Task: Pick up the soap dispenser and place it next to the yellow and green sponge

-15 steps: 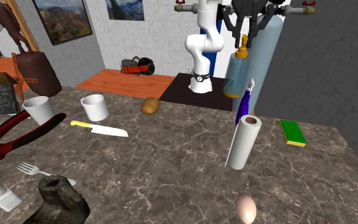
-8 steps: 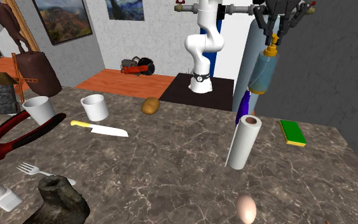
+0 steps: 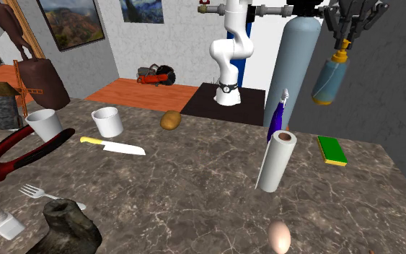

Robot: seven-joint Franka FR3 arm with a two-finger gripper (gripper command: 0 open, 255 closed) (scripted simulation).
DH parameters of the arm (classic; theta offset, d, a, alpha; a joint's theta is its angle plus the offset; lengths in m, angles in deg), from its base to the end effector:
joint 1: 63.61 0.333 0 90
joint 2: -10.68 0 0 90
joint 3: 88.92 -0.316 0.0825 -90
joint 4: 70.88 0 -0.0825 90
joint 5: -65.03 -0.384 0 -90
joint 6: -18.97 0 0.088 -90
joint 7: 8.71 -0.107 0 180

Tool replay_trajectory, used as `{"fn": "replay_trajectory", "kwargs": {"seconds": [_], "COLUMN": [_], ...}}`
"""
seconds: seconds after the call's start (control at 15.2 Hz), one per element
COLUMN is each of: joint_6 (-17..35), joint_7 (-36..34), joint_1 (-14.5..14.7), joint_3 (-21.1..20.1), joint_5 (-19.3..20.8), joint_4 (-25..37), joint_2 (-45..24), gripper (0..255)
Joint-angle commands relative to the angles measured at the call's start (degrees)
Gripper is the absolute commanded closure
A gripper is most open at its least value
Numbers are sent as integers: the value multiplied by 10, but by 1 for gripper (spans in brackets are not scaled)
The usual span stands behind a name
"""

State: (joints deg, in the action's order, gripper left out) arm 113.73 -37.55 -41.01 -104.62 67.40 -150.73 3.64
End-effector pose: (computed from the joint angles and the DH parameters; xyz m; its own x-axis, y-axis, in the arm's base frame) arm 0.4806 0.3595 0.6483 0.9796 0.1554 0.1278 0.1642 -0.9845 -0.0611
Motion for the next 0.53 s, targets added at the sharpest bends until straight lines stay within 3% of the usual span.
{"fn": "replay_trajectory", "kwargs": {"seconds": [0.0,0.13,0.46], "joint_6": [-2,-7,38], "joint_7": [-27,-58,-57], "joint_1": [16,35,31], "joint_3": [-11,-24,-22], "joint_5": [6,16,11], "joint_4": [5,19,-38], "joint_2": [-3,-15,-1], "gripper": [255,255,255]}}
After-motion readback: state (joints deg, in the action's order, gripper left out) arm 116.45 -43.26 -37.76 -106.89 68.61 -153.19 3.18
